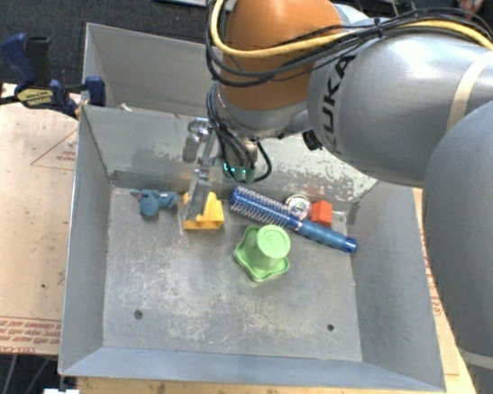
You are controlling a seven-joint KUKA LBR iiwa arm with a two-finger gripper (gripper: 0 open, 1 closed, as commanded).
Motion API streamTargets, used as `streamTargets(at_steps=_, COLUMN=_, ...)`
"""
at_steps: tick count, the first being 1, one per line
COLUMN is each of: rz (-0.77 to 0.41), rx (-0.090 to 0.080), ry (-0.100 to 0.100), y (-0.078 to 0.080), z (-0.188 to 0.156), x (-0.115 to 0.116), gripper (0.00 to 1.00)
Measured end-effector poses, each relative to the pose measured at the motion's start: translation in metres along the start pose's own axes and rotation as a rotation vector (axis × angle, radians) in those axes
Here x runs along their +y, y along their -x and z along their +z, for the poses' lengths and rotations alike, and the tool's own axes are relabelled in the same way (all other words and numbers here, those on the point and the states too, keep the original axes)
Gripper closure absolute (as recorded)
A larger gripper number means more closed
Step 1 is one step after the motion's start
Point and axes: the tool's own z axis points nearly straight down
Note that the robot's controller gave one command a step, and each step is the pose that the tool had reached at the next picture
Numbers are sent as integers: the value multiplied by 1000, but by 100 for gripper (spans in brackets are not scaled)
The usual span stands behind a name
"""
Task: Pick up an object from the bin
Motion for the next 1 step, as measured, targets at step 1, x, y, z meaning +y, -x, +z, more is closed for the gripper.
streamTargets(at_steps=1, rz=0, rx=-3, ry=1, y=5, z=159, x=6, gripper=0)
